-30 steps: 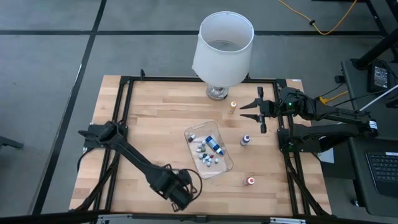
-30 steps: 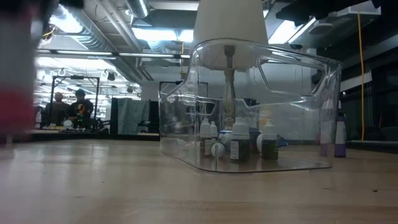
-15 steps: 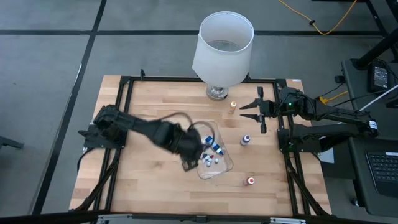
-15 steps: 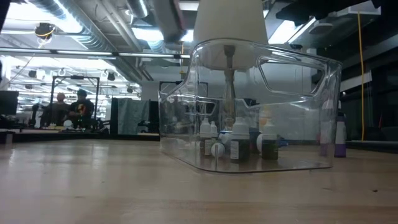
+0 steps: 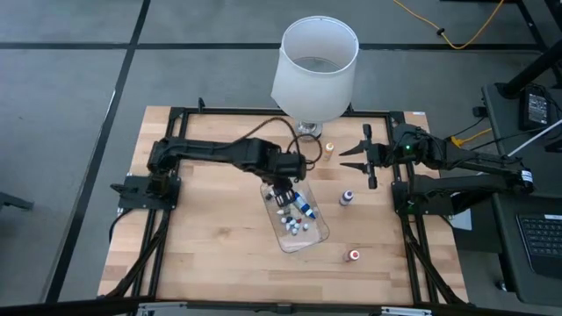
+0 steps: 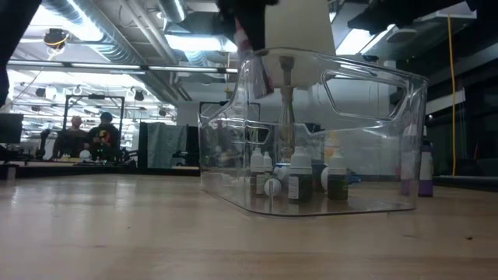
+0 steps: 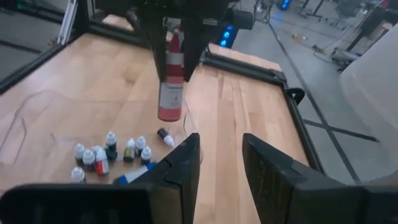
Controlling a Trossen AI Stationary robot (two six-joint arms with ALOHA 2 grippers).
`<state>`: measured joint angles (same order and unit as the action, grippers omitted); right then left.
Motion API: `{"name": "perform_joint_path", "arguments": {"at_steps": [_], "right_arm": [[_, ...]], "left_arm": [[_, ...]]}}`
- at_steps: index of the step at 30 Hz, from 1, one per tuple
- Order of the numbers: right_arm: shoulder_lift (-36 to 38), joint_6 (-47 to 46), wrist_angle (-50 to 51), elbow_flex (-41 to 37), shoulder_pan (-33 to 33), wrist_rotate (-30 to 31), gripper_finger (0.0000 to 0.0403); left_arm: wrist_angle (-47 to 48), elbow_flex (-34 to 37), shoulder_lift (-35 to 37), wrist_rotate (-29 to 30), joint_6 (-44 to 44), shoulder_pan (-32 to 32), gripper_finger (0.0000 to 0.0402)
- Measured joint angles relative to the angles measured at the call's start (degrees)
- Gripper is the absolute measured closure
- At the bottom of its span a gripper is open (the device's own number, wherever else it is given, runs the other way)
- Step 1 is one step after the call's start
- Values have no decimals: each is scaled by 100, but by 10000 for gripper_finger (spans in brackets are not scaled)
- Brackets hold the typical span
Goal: Pick & Place food coloring
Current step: Put the big red food coloring bottle into the transparent bin
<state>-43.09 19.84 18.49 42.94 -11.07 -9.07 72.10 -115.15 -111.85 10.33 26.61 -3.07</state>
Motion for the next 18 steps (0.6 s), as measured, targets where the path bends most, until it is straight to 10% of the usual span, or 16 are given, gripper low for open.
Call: {"name": "perform_joint_path", "arguments": {"at_steps": [18], "right_arm": [[0, 295, 271, -2, -2, -1, 280]], "left_arm": [[5, 2, -1185, 49, -687, 28, 267]]}}
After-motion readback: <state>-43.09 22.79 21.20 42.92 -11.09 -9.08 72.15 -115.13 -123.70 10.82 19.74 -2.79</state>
